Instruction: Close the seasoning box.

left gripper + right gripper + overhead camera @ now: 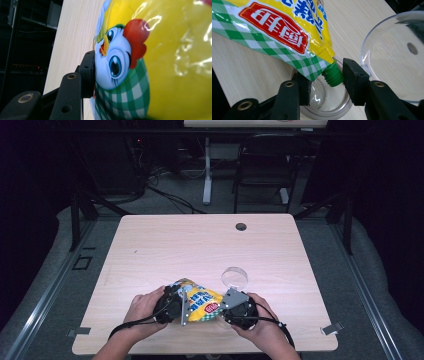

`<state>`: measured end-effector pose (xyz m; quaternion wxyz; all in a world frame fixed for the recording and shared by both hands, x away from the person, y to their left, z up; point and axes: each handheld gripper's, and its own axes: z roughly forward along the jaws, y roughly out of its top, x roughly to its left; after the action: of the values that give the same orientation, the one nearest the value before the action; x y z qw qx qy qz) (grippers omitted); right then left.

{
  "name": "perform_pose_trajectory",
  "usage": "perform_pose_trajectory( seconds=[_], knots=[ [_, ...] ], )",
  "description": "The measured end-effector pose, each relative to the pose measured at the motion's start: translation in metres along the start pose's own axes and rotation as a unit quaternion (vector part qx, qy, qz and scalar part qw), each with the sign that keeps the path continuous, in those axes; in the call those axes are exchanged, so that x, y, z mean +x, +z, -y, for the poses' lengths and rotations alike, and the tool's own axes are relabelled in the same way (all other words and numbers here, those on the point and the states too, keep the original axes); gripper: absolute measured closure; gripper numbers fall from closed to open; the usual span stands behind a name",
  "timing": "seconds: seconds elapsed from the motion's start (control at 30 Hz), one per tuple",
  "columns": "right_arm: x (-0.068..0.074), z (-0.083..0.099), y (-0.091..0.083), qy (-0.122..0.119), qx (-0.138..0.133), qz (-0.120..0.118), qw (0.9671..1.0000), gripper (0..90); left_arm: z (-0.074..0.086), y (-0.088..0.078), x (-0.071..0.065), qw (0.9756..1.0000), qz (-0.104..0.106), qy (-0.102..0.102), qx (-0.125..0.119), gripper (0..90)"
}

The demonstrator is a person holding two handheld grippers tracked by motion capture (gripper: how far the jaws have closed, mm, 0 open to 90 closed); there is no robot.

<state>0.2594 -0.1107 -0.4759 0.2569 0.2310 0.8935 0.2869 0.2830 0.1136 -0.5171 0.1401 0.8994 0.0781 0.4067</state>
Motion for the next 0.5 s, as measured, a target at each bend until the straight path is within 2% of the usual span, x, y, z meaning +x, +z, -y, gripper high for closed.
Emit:
perform_pose_trajectory(
  seconds=[0.2, 0.47, 0.5],
  knots=[
    [0.0002, 0.0007, 0.0010, -0.001, 0.005, 0.000, 1.0000, 64.5, -0.0007, -0.0014, 0.0008, 0.9999, -0.005, 0.010, 0.006, 58.2],
    [0.0015, 0.0026, 0.0025, 0.002, 0.001, -0.001, 1.0000, 66.5, -0.0028, -0.0049, 0.0016, 0.9992, -0.023, 0.031, 0.015, 58.2],
    [0.0016, 0.0028, 0.0027, 0.001, 0.001, 0.000, 1.0000, 66.7, -0.0029, -0.0048, 0.0004, 0.9992, -0.023, 0.028, 0.015, 58.2]
  ],
)
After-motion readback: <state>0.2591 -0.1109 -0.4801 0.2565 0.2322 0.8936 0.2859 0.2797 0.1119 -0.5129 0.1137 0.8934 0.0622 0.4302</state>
